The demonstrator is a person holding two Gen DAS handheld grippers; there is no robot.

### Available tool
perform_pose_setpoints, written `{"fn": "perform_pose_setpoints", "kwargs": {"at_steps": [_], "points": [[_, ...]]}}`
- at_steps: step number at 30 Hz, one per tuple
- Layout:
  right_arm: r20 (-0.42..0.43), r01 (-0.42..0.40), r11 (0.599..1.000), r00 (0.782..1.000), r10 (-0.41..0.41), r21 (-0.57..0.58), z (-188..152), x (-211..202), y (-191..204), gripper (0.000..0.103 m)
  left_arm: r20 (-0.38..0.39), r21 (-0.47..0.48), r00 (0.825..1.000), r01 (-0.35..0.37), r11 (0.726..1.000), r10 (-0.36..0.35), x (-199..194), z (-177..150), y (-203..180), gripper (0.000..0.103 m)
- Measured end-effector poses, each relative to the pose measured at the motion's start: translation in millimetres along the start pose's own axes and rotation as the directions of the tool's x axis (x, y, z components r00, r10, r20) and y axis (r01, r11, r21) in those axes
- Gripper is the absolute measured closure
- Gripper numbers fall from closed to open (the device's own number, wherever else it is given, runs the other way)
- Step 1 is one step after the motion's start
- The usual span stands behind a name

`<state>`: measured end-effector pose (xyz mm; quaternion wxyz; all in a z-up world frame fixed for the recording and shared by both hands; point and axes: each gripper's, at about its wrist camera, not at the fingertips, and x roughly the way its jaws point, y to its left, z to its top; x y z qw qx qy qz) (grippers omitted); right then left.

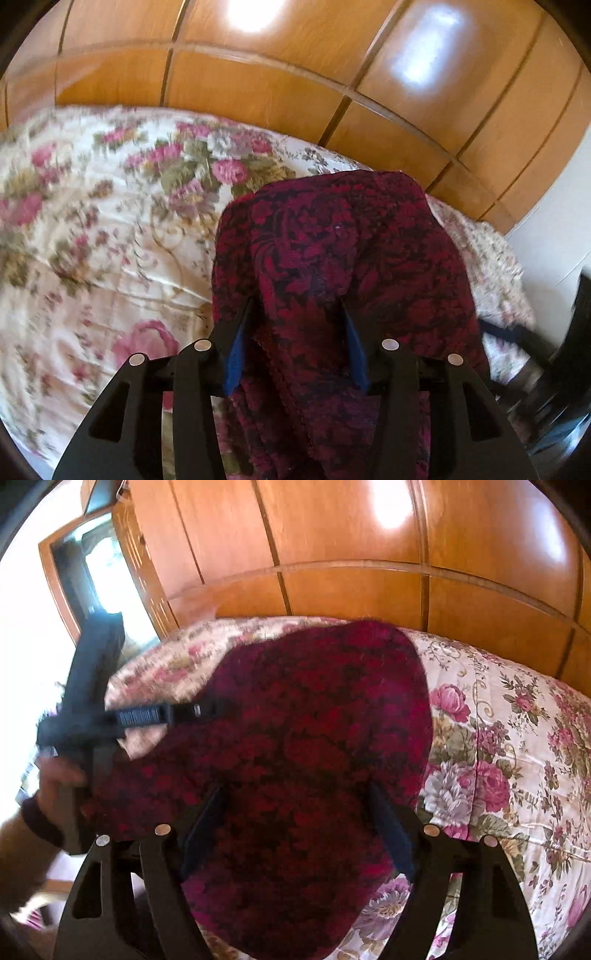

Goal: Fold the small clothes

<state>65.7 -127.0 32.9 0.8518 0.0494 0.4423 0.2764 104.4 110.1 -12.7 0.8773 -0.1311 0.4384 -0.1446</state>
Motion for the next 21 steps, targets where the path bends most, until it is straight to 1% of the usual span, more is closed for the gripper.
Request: {"fn": "perform_pose_setpoints", "kwargs": {"at_steps": [2, 3, 5, 6, 7, 8, 9, 10, 12, 13, 14, 16, 19, 21], "points": [[0.034, -0.022, 0.999, 0.999, 0.020, 0.036, 16.9, -8.5, -3.2, 0.025, 0.008, 0.036, 1.000, -0.024, 0.999, 0.024, -2.6, -0.9, -5.1, 0.056], [0.042, -0.017, 0.999, 0.999, 0.015, 0.046, 23.9, -11.6, -2.6, 0.025, 0.013, 0.046, 0.999, -0.034, 0.998, 0.034, -3.6, -1.7, -5.7, 0.052], [0.048, 0.044, 0.997, 0.998, -0.048, 0.068, 42.5, -2.5, -7.3, 0.025, 0.028, 0.079, 0.998, -0.066, 0.995, 0.064, -5.4, -4.0, -8.7, 0.051], [0.041, 0.069, 0.994, 0.997, -0.073, 0.086, 52.1, 7.3, -10.9, 0.025, 0.031, 0.084, 0.997, -0.072, 0.994, 0.070, -5.4, -5.0, -9.0, 0.051], [0.029, 0.073, 0.992, 0.997, -0.076, 0.099, 57.6, 13.6, -12.1, 0.025, 0.031, 0.083, 0.997, -0.073, 0.994, 0.071, -5.1, -6.6, -8.8, 0.051], [-0.001, 0.079, 0.990, 0.997, -0.079, 0.113, 63.1, 27.4, -14.6, 0.026, 0.030, 0.078, 0.997, -0.071, 0.994, 0.069, -4.5, -7.6, -7.4, 0.051], [-0.028, 0.099, 0.988, 0.995, -0.097, 0.116, 65.0, 37.8, -14.8, 0.026, 0.029, 0.069, 0.997, -0.069, 0.995, 0.067, -2.4, -8.4, -4.6, 0.051], [-0.067, 0.151, 0.984, 0.987, -0.145, 0.098, 65.0, 58.2, -15.4, 0.025, 0.027, 0.063, 0.997, -0.075, 0.995, 0.073, -1.1, -9.3, -2.9, 0.046], [-0.098, 0.201, 0.977, 0.976, -0.194, 0.064, 59.8, 84.5, -15.5, 0.023, 0.021, 0.044, 0.996, -0.093, 0.995, 0.092, 3.3, -11.5, 1.1, 0.044], [-0.113, 0.202, 0.977, 0.975, -0.193, 0.074, 56.3, 95.3, -19.1, 0.022, 0.015, 0.031, 0.996, -0.093, 0.995, 0.093, 4.7, -12.9, 3.0, 0.044], [-0.103, 0.190, 0.977, 0.978, -0.180, 0.095, 54.3, 97.3, -23.4, 0.021, 0.017, 0.012, 0.996, -0.088, 0.996, 0.088, 5.1, -13.7, 5.3, 0.044], [-0.094, 0.192, 0.978, 0.979, -0.183, 0.088, 53.9, 95.3, -25.5, 0.020, 0.022, 0.009, 0.996, -0.082, 0.997, 0.082, 3.5, -13.2, 4.6, 0.044], [-0.075, 0.187, 0.979, 0.981, -0.181, 0.079, 50.6, 90.1, -26.4, 0.017, 0.034, 0.038, 0.993, -0.112, 0.993, 0.111, 0.7, -13.3, -3.4, 0.044], [-0.060, 0.177, 0.981, 0.983, -0.172, 0.084, 49.7, 86.8, -28.7, 0.013, 0.048, 0.065, 0.989, -0.141, 0.988, 0.138, -3.0, -13.6, -10.6, 0.044]]}}
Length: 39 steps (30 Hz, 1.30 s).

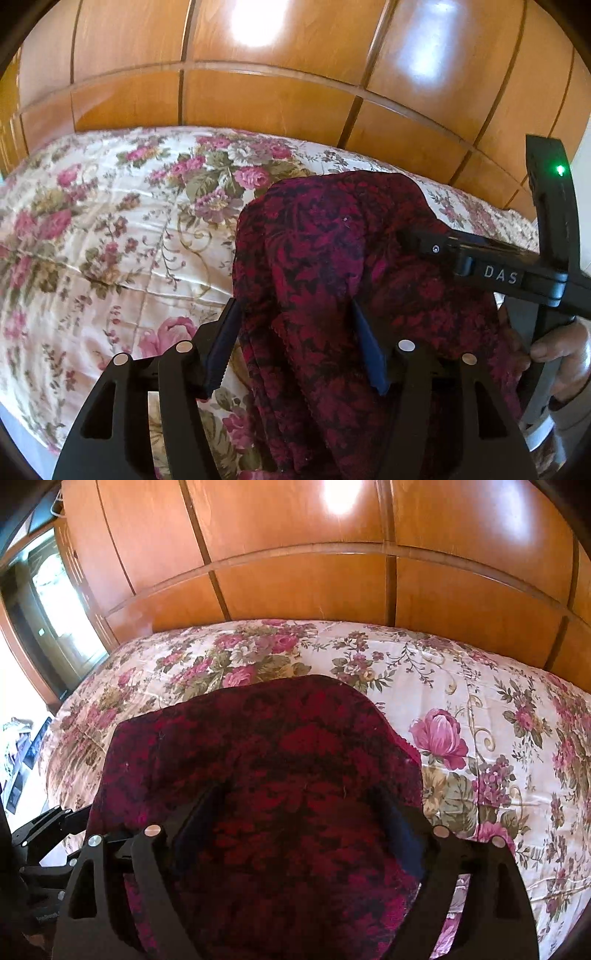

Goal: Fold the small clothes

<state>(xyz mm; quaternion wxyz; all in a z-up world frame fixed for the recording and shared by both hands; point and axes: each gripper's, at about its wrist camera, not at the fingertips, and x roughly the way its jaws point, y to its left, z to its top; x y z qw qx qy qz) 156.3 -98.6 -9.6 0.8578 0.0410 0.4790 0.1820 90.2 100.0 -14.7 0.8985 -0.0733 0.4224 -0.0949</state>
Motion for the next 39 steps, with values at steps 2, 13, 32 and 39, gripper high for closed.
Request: {"fn": "perform_pose_setpoints", "kwargs": {"at_steps": [2, 13, 32, 39], "points": [[0.015, -0.004, 1.000, 1.000, 0.004, -0.002, 0.3, -5.1, 2.0, 0.006, 0.009, 0.023, 1.000, -0.027, 0.999, 0.026, -4.0, 0.4, -5.5, 0.044], [0.075, -0.028, 1.000, 0.997, 0.027, 0.010, -7.4, -32.6, -1.7, 0.002, 0.040, 0.069, 0.992, -0.126, 0.990, 0.123, -14.8, -1.9, -14.5, 0.028], [0.064, -0.387, 0.834, 0.917, 0.395, 0.392, -70.2, -39.8, -89.5, 0.002, 0.036, 0.048, 0.989, -0.146, 0.988, 0.144, -12.7, -6.1, -13.5, 0.020], [0.062, -0.507, 0.748, 0.843, 0.535, 0.428, -73.9, -10.8, -96.2, 0.002, 0.011, -0.018, 0.999, -0.037, 0.999, 0.037, -1.2, -5.7, 9.5, 0.010]]}}
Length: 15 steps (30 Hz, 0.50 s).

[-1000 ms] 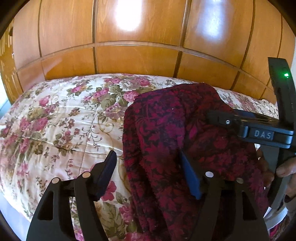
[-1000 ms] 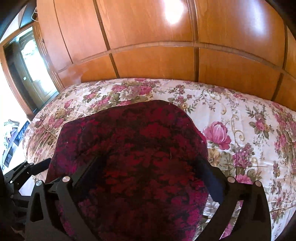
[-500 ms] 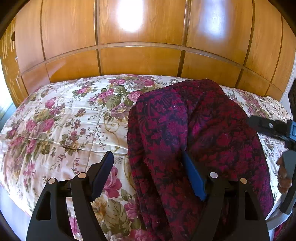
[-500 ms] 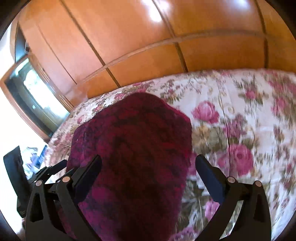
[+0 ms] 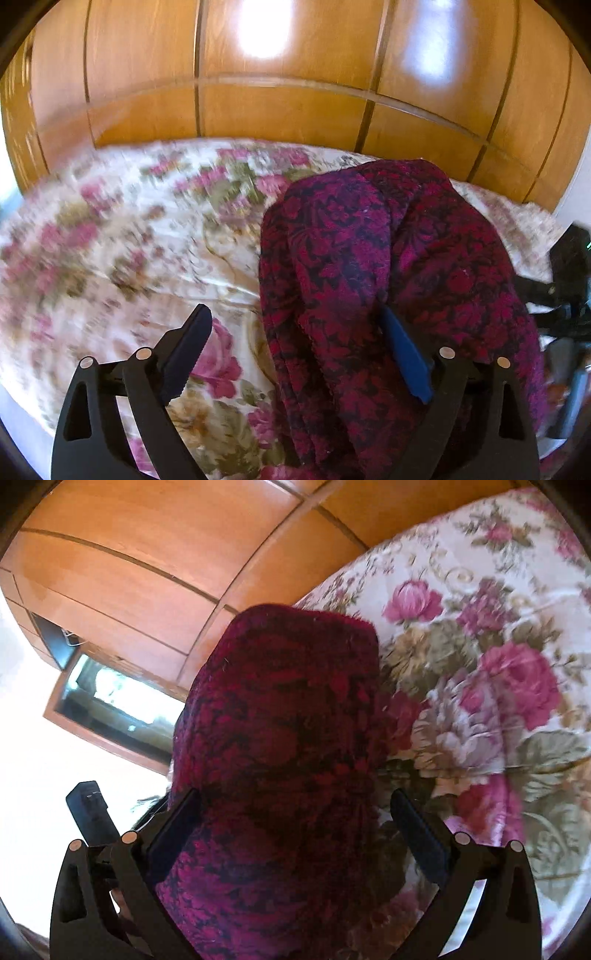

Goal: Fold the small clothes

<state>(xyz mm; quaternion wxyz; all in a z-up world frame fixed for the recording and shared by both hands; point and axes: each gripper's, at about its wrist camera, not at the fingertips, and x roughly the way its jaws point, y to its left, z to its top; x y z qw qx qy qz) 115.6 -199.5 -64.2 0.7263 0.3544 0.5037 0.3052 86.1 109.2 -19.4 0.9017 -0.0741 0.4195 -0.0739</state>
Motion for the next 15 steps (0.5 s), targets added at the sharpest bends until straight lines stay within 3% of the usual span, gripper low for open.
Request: {"fn": "perform_pose_setpoints", "kwargs": {"at_steps": [3, 5, 8, 11, 13, 14, 15], "points": [[-0.049, -0.079, 0.997, 0.996, 0.080, 0.025, 6.6, 10.8, -9.6, 0.002, -0.032, -0.099, 0.992, 0.121, 0.988, -0.125, 12.3, 1.1, 22.6, 0.005], [-0.082, -0.116, 0.993, 0.990, 0.117, 0.022, 11.6, 19.9, -9.5, 0.002, -0.052, -0.172, 0.970, 0.224, 0.959, -0.236, 23.1, 0.2, 37.0, 0.004], [-0.130, -0.132, 0.991, 0.983, 0.131, 0.000, 18.3, 34.8, -1.3, 0.002, -0.065, -0.290, 0.909, 0.379, 0.879, -0.413, 44.4, -4.2, 56.4, 0.004], [-0.153, -0.153, 0.988, 0.977, 0.149, -0.016, 26.3, 48.6, 4.1, 0.002, -0.045, -0.378, 0.842, 0.484, 0.789, -0.538, 59.5, -10.0, 65.9, 0.004], [-0.156, -0.166, 0.986, 0.975, 0.161, -0.026, 29.2, 50.4, 6.6, 0.002, -0.028, -0.385, 0.809, 0.533, 0.753, -0.587, 62.5, -11.3, 63.4, 0.007], [-0.157, -0.170, 0.985, 0.974, 0.164, -0.024, 30.5, 50.1, 6.2, 0.002, -0.025, -0.382, 0.784, 0.566, 0.731, -0.621, 63.4, -10.8, 60.0, 0.012], [-0.156, -0.172, 0.985, 0.974, 0.167, -0.021, 31.3, 46.6, 6.4, 0.002, -0.019, -0.390, 0.742, 0.612, 0.688, -0.671, 65.2, -9.9, 54.8, 0.015]]}}
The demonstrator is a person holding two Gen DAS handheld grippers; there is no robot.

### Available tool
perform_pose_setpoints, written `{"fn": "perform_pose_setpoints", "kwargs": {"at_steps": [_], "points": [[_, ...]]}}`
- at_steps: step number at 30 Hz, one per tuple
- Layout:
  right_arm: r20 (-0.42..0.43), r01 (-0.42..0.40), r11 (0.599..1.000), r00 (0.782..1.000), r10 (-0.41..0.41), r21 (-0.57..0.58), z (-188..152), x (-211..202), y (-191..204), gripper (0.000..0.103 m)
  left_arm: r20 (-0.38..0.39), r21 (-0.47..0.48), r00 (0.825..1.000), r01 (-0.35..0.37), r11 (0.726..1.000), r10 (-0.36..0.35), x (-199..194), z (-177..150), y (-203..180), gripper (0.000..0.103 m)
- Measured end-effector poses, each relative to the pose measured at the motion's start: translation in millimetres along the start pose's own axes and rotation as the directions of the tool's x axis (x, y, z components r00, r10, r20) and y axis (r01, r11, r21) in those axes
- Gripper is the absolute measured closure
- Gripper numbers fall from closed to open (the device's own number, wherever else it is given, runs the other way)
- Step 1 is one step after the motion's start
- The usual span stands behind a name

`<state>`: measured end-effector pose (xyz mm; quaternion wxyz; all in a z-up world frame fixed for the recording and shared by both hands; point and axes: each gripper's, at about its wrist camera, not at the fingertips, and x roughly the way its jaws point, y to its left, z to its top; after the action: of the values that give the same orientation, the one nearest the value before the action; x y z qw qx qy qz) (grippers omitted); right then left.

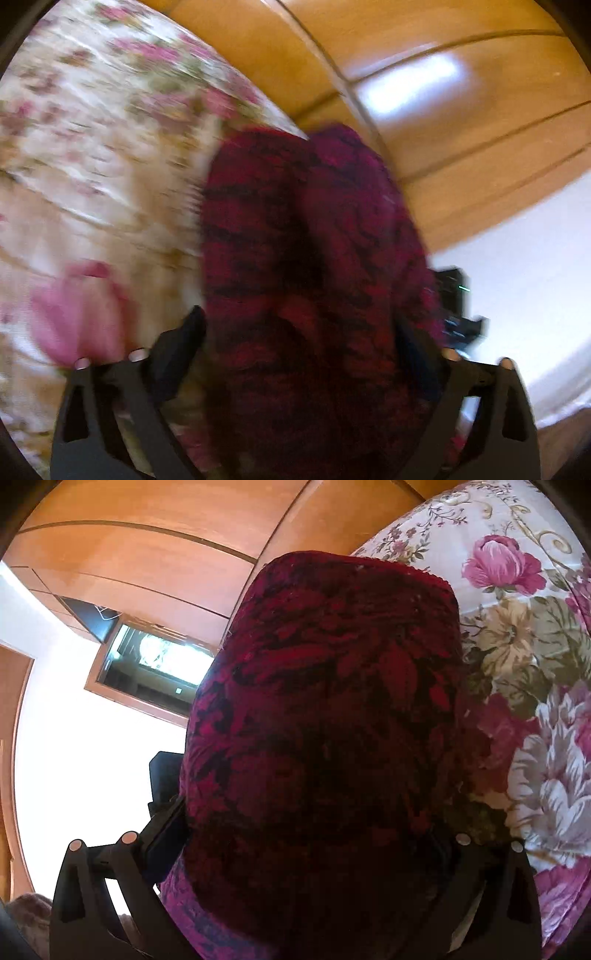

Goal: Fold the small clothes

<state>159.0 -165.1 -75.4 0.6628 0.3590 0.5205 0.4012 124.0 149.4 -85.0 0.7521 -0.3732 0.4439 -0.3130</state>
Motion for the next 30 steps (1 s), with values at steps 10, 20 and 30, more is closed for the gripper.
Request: {"fn": "perform_pose_setpoints", "kwargs": {"at_steps": [10, 20, 30], "points": [[0.161, 0.004, 0.994, 0.987, 0.013, -0.105, -22.2, -76.5, 34.2, 0.016, -0.063, 0.073, 0.989, 0.141, 0.987, -0.136, 42.2, 9.6, -57.4, 0.015], [0.505, 0.198, 0.980, 0.847, -0.169, -0.004, -37.4, -263.1, -10.2, 0.016, -0.307, 0.263, 0.935, 0.260, 0.929, -0.175, 238.0, 44.4, -207.2, 0.015], [0.497, 0.389, 0.854, 0.696, -0.519, 0.347, -68.2, -330.5, -130.4, 0.002, -0.260, 0.609, 0.916, -0.091, 0.788, 0.306, 398.3, 10.3, -268.5, 0.015]]}}
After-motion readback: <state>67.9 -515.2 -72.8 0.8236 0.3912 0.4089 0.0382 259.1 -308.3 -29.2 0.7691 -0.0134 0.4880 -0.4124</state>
